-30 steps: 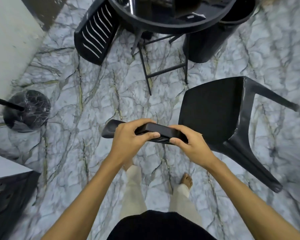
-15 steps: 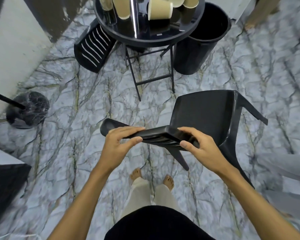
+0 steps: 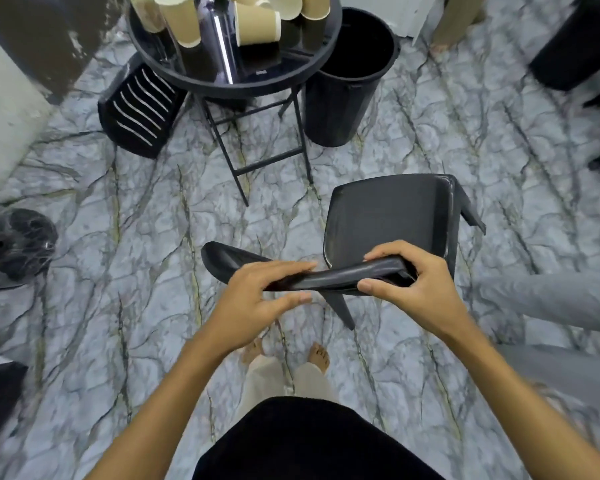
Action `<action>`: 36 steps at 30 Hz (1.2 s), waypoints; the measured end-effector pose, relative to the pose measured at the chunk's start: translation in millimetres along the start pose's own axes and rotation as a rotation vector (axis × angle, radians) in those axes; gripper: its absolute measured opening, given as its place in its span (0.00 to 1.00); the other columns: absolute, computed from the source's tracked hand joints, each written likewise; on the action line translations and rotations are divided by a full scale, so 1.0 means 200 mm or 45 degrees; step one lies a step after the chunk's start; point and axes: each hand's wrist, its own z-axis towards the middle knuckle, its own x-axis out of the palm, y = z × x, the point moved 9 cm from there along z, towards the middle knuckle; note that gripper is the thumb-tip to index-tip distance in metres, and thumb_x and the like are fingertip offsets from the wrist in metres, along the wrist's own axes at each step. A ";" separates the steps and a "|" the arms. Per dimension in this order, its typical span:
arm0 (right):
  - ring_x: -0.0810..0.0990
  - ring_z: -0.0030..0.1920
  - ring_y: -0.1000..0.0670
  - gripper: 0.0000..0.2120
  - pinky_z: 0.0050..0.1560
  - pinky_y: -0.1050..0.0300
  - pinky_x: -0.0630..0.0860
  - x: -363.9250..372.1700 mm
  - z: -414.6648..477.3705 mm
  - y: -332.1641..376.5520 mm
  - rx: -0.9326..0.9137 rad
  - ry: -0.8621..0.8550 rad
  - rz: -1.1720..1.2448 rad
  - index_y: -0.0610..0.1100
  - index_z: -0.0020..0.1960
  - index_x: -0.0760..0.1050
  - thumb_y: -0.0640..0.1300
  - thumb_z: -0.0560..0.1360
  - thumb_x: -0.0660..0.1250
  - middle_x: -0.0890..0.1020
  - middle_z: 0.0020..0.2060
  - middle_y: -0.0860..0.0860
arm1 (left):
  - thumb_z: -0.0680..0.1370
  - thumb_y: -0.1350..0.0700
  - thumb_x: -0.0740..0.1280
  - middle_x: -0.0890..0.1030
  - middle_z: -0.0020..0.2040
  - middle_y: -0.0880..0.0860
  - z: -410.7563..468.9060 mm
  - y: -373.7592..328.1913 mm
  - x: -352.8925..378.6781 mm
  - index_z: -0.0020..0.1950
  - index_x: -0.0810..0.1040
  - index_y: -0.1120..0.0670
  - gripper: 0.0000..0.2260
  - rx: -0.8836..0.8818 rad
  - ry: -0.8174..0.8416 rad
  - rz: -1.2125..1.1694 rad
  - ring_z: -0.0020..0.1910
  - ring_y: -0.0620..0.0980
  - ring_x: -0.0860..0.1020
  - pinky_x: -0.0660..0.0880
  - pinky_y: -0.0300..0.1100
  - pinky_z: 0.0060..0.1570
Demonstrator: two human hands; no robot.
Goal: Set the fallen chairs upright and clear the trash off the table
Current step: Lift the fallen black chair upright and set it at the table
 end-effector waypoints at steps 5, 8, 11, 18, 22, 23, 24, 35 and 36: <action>0.82 0.45 0.51 0.13 0.47 0.63 0.75 -0.13 -0.09 -0.03 0.067 -0.063 0.034 0.51 0.48 0.79 0.45 0.66 0.80 0.83 0.43 0.53 | 0.66 0.32 0.71 0.81 0.60 0.37 -0.06 0.31 -0.14 0.59 0.82 0.38 0.23 -0.161 0.008 -0.048 0.65 0.38 0.74 0.67 0.45 0.67; 0.81 0.43 0.53 0.16 0.46 0.63 0.75 -0.20 -0.13 -0.07 0.116 -0.108 0.067 0.50 0.47 0.79 0.48 0.63 0.82 0.82 0.41 0.55 | 0.64 0.32 0.73 0.81 0.63 0.42 -0.05 0.46 -0.18 0.60 0.83 0.48 0.30 -0.231 0.030 -0.136 0.70 0.40 0.71 0.64 0.46 0.71; 0.80 0.40 0.52 0.19 0.43 0.59 0.76 -0.28 -0.17 -0.10 0.131 -0.252 0.117 0.49 0.44 0.78 0.51 0.59 0.82 0.81 0.39 0.52 | 0.61 0.31 0.74 0.79 0.65 0.41 0.02 0.54 -0.17 0.61 0.82 0.48 0.34 -0.268 0.082 -0.149 0.72 0.39 0.67 0.62 0.49 0.72; 0.79 0.38 0.49 0.27 0.42 0.41 0.78 -0.38 -0.17 -0.18 0.191 -0.388 0.364 0.47 0.42 0.79 0.59 0.51 0.84 0.80 0.36 0.52 | 0.61 0.29 0.73 0.78 0.59 0.46 0.13 0.61 -0.11 0.52 0.84 0.46 0.28 -0.204 0.011 -0.226 0.70 0.47 0.69 0.64 0.55 0.70; 0.79 0.38 0.53 0.23 0.39 0.58 0.76 -0.46 -0.10 -0.13 0.122 -0.444 0.377 0.51 0.40 0.79 0.56 0.51 0.84 0.81 0.37 0.54 | 0.64 0.30 0.72 0.77 0.51 0.53 0.19 0.51 -0.14 0.49 0.84 0.52 0.28 -0.103 -0.148 -0.301 0.56 0.53 0.74 0.70 0.53 0.60; 0.79 0.39 0.54 0.20 0.40 0.60 0.75 -0.49 -0.08 -0.11 0.103 -0.459 0.388 0.52 0.39 0.79 0.53 0.52 0.83 0.81 0.37 0.54 | 0.64 0.29 0.71 0.76 0.51 0.55 0.20 0.47 -0.16 0.49 0.83 0.53 0.29 -0.082 -0.186 -0.295 0.55 0.53 0.75 0.70 0.52 0.60; 0.79 0.39 0.54 0.18 0.41 0.61 0.75 -0.50 -0.06 -0.09 0.079 -0.469 0.407 0.51 0.39 0.79 0.49 0.53 0.82 0.81 0.38 0.54 | 0.64 0.29 0.71 0.77 0.50 0.55 0.22 0.45 -0.18 0.48 0.83 0.54 0.30 -0.062 -0.227 -0.285 0.54 0.54 0.75 0.70 0.51 0.60; 0.80 0.39 0.52 0.15 0.43 0.61 0.77 -0.44 0.11 -0.06 -0.049 -0.405 0.711 0.53 0.38 0.79 0.40 0.57 0.80 0.83 0.36 0.54 | 0.65 0.30 0.71 0.77 0.46 0.50 0.12 0.19 -0.55 0.45 0.83 0.38 0.16 0.086 -0.493 -0.128 0.54 0.60 0.72 0.69 0.52 0.57; 0.80 0.39 0.52 0.14 0.43 0.60 0.78 -0.42 0.12 -0.07 -0.052 -0.390 0.738 0.52 0.38 0.79 0.40 0.58 0.80 0.83 0.36 0.54 | 0.66 0.30 0.71 0.77 0.46 0.49 0.10 0.17 -0.58 0.45 0.83 0.38 0.15 0.094 -0.513 -0.103 0.53 0.58 0.72 0.68 0.48 0.57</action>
